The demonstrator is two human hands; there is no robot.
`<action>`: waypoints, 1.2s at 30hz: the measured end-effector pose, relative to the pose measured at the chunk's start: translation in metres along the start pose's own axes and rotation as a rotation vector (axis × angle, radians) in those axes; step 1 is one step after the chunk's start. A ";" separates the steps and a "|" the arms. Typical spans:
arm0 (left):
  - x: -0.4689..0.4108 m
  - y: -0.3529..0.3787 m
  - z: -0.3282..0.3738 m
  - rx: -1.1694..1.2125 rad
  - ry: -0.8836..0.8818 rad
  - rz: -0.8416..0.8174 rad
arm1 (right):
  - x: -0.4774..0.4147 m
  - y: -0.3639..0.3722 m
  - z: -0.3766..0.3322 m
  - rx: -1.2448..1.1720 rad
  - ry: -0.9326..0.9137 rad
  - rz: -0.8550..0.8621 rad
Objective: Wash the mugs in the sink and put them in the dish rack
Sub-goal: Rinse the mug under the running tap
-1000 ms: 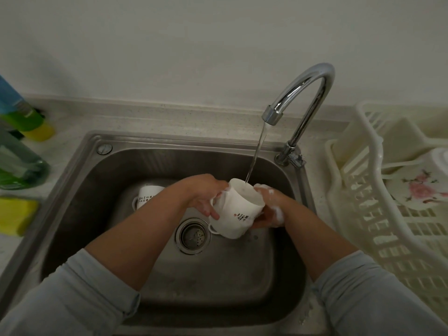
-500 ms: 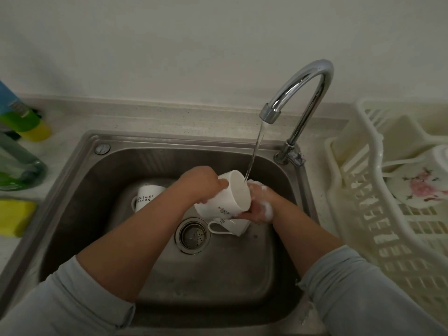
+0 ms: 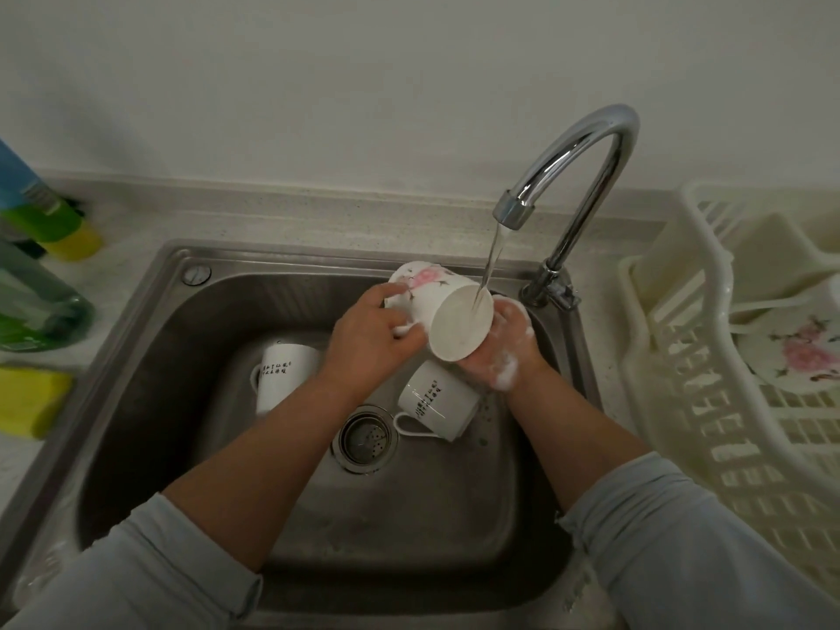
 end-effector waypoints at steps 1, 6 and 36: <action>0.000 0.001 -0.004 0.057 0.005 0.019 | 0.002 -0.004 -0.003 -0.018 0.006 0.021; 0.001 0.012 -0.006 0.294 0.063 0.108 | 0.008 -0.013 -0.018 -0.114 -0.101 0.071; 0.031 0.134 -0.037 1.179 -0.754 -0.374 | 0.039 -0.115 -0.022 0.425 -0.065 0.759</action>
Point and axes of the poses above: each hand's wrist, its own x-axis away from the middle knuckle, its own y-axis out of the palm, z = x × y, the point moved 10 cm from there along -x, towards the middle knuckle, and after that the axes turned 15 degrees about x, right-handed, at the moved point
